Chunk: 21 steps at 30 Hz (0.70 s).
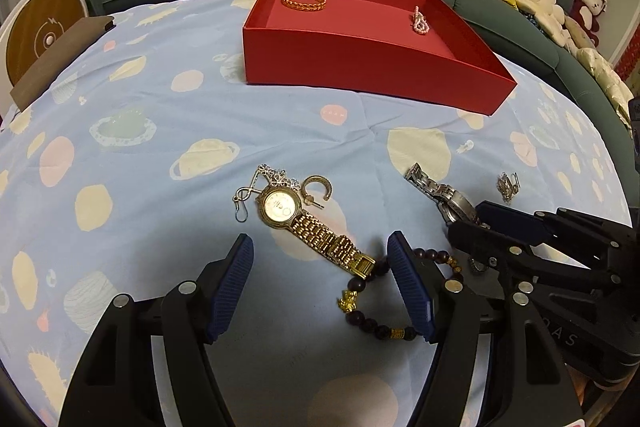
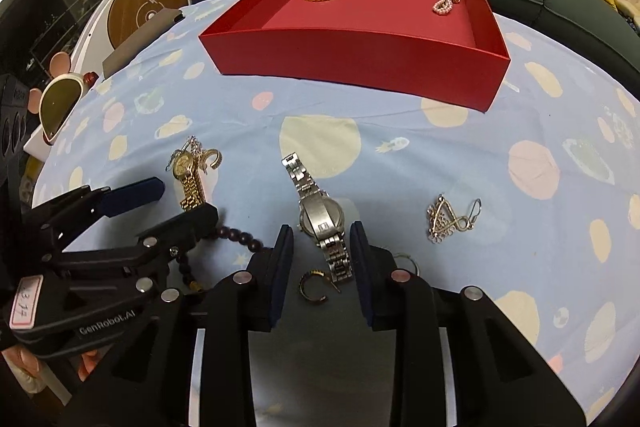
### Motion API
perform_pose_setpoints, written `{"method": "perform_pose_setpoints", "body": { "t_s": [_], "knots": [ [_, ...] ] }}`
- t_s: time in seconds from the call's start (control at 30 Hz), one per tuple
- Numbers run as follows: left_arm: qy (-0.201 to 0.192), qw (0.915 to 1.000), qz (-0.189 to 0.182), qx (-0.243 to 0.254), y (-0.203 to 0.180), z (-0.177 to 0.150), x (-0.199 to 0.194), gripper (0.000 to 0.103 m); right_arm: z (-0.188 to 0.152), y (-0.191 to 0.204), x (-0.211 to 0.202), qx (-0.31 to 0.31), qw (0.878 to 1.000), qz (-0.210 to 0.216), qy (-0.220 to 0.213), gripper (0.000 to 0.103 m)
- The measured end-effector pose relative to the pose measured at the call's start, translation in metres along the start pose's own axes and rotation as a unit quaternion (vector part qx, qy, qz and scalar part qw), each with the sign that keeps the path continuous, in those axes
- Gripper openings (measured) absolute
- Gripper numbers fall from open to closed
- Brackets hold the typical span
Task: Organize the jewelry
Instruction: 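Grasp the silver watch with the right tool while the left tool grasps the gold watch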
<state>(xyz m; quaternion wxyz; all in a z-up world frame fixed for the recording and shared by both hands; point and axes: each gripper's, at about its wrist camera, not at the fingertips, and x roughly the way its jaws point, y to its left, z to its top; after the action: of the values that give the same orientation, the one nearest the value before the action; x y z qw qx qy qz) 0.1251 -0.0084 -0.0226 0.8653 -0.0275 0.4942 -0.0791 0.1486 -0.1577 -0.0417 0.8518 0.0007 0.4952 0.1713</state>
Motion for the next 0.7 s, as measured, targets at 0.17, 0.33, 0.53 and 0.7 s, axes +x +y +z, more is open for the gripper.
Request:
{"method": "perform_pose_setpoints", "body": {
  "t_s": [0.17, 0.33, 0.53, 0.7],
  "knots": [
    [-0.008, 1.0000, -0.003, -0.001, 0.003, 0.005, 0.003, 0.066, 0.005, 0.001, 0.003, 0.000, 1.000, -0.009, -0.005, 0.025],
    [-0.008, 0.9996, -0.001, 0.027, 0.002, 0.002, 0.003, 0.066, -0.002, 0.003, -0.001, -0.003, 1.000, -0.026, -0.005, 0.024],
    [-0.012, 0.9991, 0.001, 0.040, 0.014, -0.001, 0.000, 0.058, -0.013, -0.008, -0.010, 0.033, 0.999, -0.042, -0.002, 0.024],
    [-0.010, 0.9992, 0.006, 0.039, 0.021, -0.001, -0.003, 0.046, -0.018, -0.009, -0.013, 0.039, 0.998, -0.041, 0.002, 0.024]
  ]
}}
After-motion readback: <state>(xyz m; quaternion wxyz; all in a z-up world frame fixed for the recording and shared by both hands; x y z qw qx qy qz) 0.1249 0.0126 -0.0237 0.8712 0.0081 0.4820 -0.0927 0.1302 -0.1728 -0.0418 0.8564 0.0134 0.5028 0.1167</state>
